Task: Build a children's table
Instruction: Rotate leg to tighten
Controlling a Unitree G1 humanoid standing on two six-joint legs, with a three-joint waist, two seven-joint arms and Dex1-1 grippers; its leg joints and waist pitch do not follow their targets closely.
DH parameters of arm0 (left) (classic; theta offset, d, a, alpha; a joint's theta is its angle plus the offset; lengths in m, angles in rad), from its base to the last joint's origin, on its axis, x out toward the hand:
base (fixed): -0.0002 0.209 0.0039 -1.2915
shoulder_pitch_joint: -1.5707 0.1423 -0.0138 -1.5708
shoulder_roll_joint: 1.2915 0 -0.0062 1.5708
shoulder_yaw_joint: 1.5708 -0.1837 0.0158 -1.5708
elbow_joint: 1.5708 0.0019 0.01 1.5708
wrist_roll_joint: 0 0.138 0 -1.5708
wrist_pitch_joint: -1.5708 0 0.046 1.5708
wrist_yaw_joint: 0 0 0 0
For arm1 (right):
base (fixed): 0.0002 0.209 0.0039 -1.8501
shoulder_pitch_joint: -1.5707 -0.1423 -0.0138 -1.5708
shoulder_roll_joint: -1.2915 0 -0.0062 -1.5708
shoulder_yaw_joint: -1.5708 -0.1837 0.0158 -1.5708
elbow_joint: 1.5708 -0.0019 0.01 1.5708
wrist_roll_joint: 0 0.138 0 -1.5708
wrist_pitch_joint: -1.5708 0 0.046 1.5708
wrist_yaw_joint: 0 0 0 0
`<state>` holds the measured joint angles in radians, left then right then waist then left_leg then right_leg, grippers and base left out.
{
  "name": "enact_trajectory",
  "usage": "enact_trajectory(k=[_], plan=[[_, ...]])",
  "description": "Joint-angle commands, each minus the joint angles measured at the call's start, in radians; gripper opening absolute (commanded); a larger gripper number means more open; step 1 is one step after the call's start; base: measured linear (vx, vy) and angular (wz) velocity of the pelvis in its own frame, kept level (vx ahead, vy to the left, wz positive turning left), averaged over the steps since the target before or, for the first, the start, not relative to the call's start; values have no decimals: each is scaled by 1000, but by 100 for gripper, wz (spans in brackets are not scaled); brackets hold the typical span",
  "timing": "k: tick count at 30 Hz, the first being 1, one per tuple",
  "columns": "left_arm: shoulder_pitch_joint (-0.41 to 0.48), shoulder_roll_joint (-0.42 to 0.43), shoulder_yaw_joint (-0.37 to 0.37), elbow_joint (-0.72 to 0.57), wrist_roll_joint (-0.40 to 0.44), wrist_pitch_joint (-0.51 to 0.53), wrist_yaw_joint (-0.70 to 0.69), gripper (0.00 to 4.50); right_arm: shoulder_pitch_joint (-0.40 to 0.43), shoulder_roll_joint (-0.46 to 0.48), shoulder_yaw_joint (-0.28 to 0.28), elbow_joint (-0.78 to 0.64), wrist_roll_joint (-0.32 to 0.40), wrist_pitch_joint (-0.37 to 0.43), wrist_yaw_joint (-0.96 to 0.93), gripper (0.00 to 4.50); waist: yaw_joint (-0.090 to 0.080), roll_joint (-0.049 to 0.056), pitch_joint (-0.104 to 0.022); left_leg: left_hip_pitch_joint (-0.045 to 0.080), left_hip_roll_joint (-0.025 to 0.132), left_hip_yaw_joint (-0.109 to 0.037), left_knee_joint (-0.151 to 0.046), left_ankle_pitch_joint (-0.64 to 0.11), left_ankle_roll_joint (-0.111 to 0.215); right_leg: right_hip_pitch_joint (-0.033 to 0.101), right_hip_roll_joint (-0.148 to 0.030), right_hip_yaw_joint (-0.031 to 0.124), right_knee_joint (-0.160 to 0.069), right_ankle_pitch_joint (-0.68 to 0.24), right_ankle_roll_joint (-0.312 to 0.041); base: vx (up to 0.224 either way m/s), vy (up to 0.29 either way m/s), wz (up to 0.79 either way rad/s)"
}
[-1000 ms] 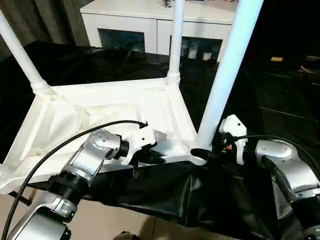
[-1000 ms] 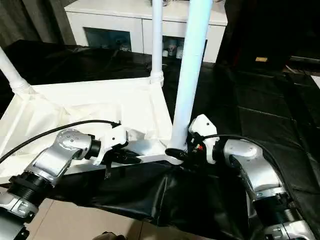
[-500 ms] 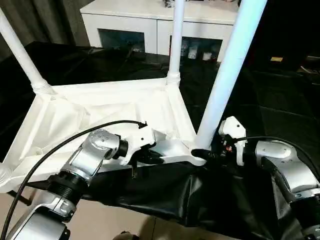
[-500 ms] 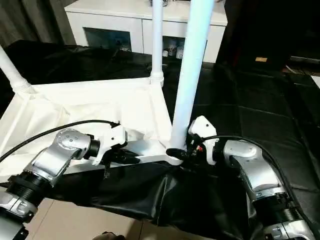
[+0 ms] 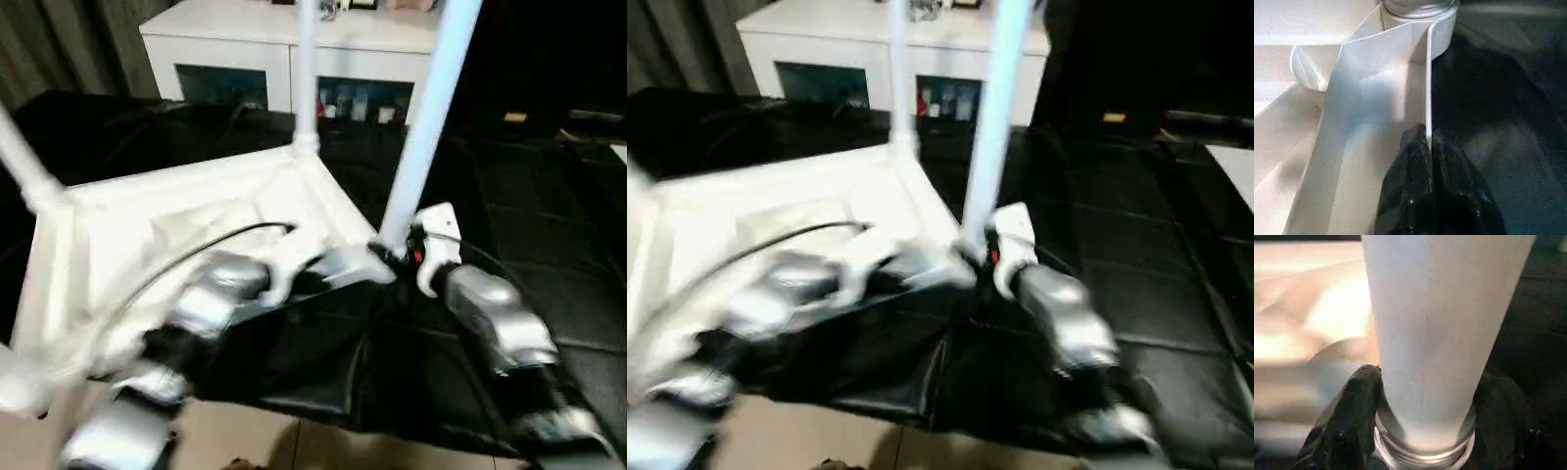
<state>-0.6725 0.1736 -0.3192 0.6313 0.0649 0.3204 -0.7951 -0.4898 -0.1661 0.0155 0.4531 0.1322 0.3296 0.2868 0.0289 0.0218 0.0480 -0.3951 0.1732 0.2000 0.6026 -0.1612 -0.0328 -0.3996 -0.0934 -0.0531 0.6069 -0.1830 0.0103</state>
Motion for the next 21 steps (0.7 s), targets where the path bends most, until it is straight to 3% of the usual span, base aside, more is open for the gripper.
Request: enact_trajectory(k=[1,5,7,9,10,12,13,14,15,16,17,18,20,21], plan=[[-82,-78,78,66,-12,7,201,0,-17,78,-59,146,17,41,-200,248,-9,-5,-58,50,41,-40,-76,-474,-55,5,-57,29,-111,-505,-155,0,0,0],[-133,-131,98,155,1,-6,314,0,-75,134,-91,226,15,-3,-315,248,-7,-2,-58,51,44,-43,-86,-491,-48,11,-52,22,-118,-466,-135,0,0,0],[-173,-162,103,224,20,-45,399,0,-130,173,-100,292,-3,-73,-372,248,-10,0,-61,43,44,-42,-91,-478,-46,15,-51,23,-113,-417,-138,0,0,0],[-182,-161,94,240,32,-64,402,0,-155,191,-110,301,11,-125,-342,248,-8,-3,-63,44,43,-40,-89,-474,-35,17,-54,25,-114,-392,-145,0,0,0],[-183,-153,87,242,39,-76,390,0,-159,194,-109,285,21,-153,-291,248,-5,-2,-66,37,44,-39,-90,-444,-21,23,-56,26,-111,-356,-151,0,0,0],[-180,-144,83,237,42,-84,377,0,-152,185,-95,258,11,-178,-261,303,1,-3,-72,28,47,-35,-90,-365,3,32,-56,27,-100,-256,-171,0,0,0],[-174,-130,76,234,46,-96,354,0,-138,166,-80,216,1,-206,-229,316,1,-4,-70,27,47,-32,-90,-352,21,31,-54,26,-100,-251,-182,0,0,0],[-169,-119,73,230,46,-102,340,0,-128,151,-79,188,0,-214,-221,316,-2,-6,-69,17,46,-34,-91,-349,31,38,-55,24,-100,-266,-170,0,0,0],[-161,-105,66,219,49,-107,321,0,-116,135,-81,156,5,-213,-206,321,-7,-6,-71,7,45,-37,-93,-328,35,47,-57,23,-94,-261,-165,0,0,0],[-152,-89,56,212,51,-127,289,0,-102,111,-77,126,7,-214,-182,332,-9,0,-74,4,46,-41,-94,-300,37,50,-56,19,-93,-248,-163,34,-14,-19],[-144,-80,55,201,48,-126,270,0,-91,96,-75,104,13,-200,-159,347,-5,2,-76,17,48,-36,-88,-291,40,39,-55,20,-95,-216,-181,0,0,0],[-144,-80,55,201,48,-126,270,0,-91,96,-75,104,13,-200,-159,357,-4,0,-76,22,48,-32,-84,-289,43,36,-54,21,-96,-198,-193,0,0,0],[-109,-54,61,164,21,-159,174,0,-45,23,-61,26,31,-124,-45,366,9,-4,-78,17,47,-27,-77,-213,77,49,-55,22,-84,-113,-231,57,-24,1],[-99,-45,65,154,13,-163,150,0,-26,-9,-46,0,29,-98,5,377,13,-2,-79,19,49,-26,-75,-188,88,47,-54,24,-81,-80,-236,61,-20,0]])
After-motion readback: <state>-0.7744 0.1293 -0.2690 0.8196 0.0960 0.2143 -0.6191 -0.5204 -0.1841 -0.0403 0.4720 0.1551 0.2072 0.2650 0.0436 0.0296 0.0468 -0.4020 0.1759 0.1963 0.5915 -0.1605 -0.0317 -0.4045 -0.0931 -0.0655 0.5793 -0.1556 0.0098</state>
